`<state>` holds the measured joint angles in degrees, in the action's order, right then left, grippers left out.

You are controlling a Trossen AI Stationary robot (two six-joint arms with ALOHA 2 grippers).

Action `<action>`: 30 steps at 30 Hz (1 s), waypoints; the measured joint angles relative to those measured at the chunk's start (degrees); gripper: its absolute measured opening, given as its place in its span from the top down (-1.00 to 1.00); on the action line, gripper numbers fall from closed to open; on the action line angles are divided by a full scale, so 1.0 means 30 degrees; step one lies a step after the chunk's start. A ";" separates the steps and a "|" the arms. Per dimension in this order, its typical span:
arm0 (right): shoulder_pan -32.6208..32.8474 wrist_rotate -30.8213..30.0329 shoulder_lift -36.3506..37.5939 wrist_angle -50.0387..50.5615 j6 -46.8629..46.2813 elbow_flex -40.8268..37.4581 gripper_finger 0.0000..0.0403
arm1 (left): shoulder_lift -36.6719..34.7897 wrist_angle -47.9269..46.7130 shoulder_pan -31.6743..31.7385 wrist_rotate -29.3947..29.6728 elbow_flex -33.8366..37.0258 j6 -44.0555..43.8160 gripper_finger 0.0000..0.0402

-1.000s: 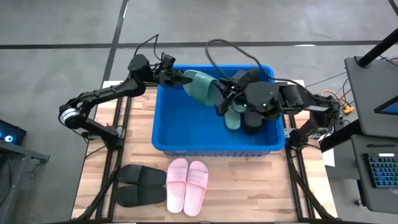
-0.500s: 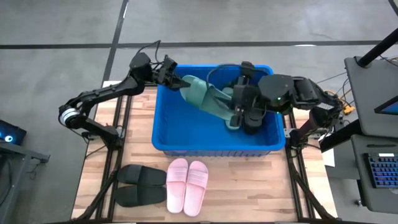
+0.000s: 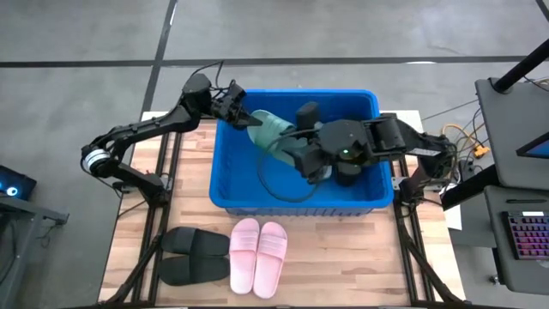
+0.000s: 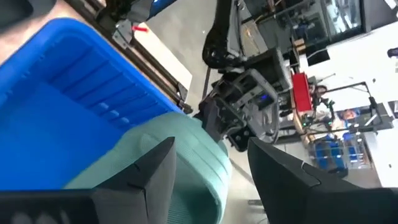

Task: Pick and place slides into bin
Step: Put the green slide into the blue bin

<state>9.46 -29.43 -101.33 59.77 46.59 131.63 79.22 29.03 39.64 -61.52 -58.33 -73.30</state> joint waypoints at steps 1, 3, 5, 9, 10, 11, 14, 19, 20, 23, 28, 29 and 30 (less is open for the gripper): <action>-0.0044 -0.0068 -0.0107 0.0001 -0.0080 0.0000 0.07 | 0.0000 -0.0006 0.0000 -0.0079 0.0000 -0.0011 0.91; -0.0131 -0.0326 -0.0331 0.0019 -0.0568 0.0000 0.09 | 0.0000 -0.0043 0.0000 -0.0312 0.0000 -0.0238 0.91; -0.0170 -0.0391 -0.0550 0.0289 -0.0693 0.0000 0.11 | 0.0000 -0.0023 0.0000 -0.0518 0.0000 -0.0457 0.91; -0.0222 -0.0425 -0.0897 0.0907 0.0159 -0.0009 0.15 | 0.0000 -0.0028 0.0000 -0.0861 0.0000 -0.0526 0.91; -0.0242 -0.0512 -0.0964 0.1032 0.0398 -0.0022 0.15 | 0.0000 -0.0021 0.0000 -0.0922 0.0000 -0.0530 0.91; -0.0250 -0.0641 -0.1042 0.1004 0.0642 -0.0029 0.16 | 0.0000 -0.0033 0.0000 -0.0972 0.0000 -0.0532 0.91; -0.0301 -0.0714 -0.1173 0.0732 0.1124 -0.0029 0.17 | 0.0000 -0.0023 0.0000 -0.1009 0.0000 -0.0837 0.92; -0.0503 -0.0714 -0.1462 0.0708 0.1658 -0.0022 0.18 | 0.0102 -0.0021 0.0000 -0.1354 0.0000 -0.0954 0.92; -0.0541 -0.0714 -0.1489 0.0714 0.1857 -0.0022 0.18 | 0.0102 -0.0003 0.0000 -0.1572 0.0000 -0.0960 0.92; -0.0779 -0.0699 -0.1661 0.0292 0.2736 -0.0026 0.18 | 0.0102 -0.0028 0.0000 -0.2391 0.0000 -0.0962 0.91; -0.1136 -0.0699 -0.1875 -0.0118 0.3045 -0.0022 0.21 | 0.0102 -0.0013 0.0007 -0.2417 -0.0007 -0.0954 0.91; -0.1156 -0.0694 -0.1889 -0.0085 0.3053 -0.0026 0.23 | 0.0102 0.0003 0.0007 -0.2410 -0.0007 -0.0947 0.91; -0.1167 -0.0683 -0.1891 -0.0075 0.3060 -0.0029 0.25 | 0.0102 0.0036 0.0007 -0.2403 -0.0007 -0.0947 0.91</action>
<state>5.96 -31.48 -107.00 59.54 55.77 131.55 79.53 29.14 39.66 -68.73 -58.35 -76.14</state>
